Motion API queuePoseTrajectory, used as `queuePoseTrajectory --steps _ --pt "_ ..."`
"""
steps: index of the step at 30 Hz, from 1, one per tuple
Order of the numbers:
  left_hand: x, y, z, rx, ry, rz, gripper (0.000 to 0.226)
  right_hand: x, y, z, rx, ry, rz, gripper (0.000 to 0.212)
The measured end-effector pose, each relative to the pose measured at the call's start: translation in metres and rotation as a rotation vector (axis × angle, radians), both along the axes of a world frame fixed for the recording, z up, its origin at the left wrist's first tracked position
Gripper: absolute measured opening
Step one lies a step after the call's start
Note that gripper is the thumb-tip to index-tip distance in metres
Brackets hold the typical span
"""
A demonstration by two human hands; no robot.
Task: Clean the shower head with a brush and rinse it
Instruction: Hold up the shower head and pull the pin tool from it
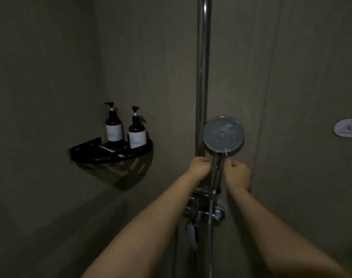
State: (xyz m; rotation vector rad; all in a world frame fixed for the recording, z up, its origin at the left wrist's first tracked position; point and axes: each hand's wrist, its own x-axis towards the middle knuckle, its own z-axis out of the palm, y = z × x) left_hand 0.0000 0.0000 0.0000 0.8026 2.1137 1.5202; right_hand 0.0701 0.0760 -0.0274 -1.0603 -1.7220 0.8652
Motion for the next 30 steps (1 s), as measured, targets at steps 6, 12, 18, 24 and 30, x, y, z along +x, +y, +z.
queuePoseTrajectory --steps 6,12,18,24,30 --pt "-0.005 0.039 -0.022 -0.060 0.060 0.106 0.025 -0.011 0.024 -0.034 -0.098 -0.140 0.284 0.024" --pt "-0.018 0.055 -0.042 -0.045 0.106 0.168 0.021 -0.034 0.026 -0.049 -0.305 0.039 0.509 0.016" --pt "-0.016 0.056 -0.043 0.006 0.068 0.200 0.016 -0.038 0.029 -0.058 -0.297 0.130 0.479 0.012" --pt "-0.012 0.054 -0.039 0.032 -0.025 0.229 0.013 -0.039 0.025 -0.057 -0.317 0.230 0.499 0.015" --pt "-0.001 0.057 0.009 0.205 -0.049 0.170 0.030 -0.032 0.040 -0.013 -0.161 0.284 0.515 0.023"
